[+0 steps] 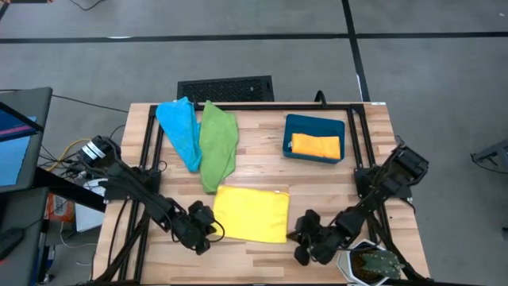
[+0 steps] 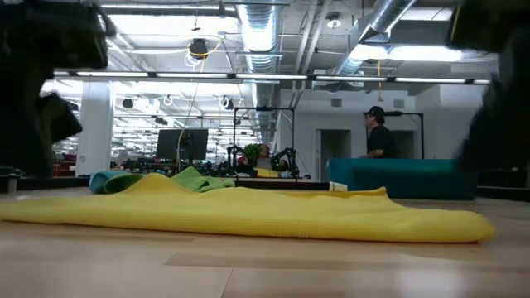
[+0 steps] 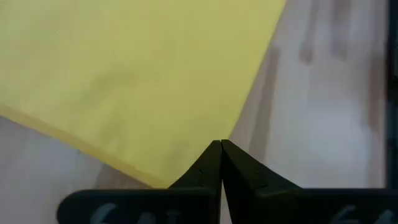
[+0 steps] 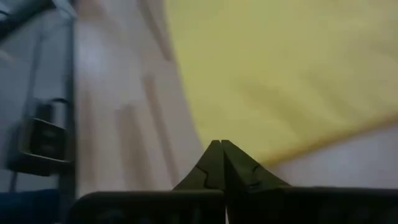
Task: Fold microfiber towels
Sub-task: Fold the yellow microfiber cloth
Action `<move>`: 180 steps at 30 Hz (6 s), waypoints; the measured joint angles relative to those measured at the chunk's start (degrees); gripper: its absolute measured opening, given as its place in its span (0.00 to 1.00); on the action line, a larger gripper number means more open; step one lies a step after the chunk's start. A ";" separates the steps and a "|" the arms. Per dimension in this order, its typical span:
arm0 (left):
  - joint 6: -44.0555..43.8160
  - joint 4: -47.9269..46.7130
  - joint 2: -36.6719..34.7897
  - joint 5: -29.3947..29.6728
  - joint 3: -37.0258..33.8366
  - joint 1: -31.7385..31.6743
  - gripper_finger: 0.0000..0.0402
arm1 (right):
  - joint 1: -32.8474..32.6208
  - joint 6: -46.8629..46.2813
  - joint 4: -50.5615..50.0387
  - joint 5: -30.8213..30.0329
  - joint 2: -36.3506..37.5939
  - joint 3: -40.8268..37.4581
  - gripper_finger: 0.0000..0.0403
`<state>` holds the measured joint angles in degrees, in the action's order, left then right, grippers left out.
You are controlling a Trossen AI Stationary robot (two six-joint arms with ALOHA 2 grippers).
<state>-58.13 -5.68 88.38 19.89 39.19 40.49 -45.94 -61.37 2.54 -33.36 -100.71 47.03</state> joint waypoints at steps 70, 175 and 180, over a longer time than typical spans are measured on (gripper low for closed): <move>24.47 27.20 34.64 1.83 26.57 -8.37 0.00 | 4.82 28.94 -18.61 16.93 -9.11 14.34 0.39; 24.40 -8.71 19.50 15.42 25.63 -2.17 0.00 | 16.47 52.38 -14.78 17.12 -10.27 26.60 0.04; 17.42 -3.63 19.60 13.76 18.27 -1.77 0.00 | 16.58 52.85 -10.58 18.38 -11.36 26.75 0.05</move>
<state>-40.70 -9.32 107.98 33.65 57.46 38.72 -29.36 -8.52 -8.04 -14.98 -112.07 73.78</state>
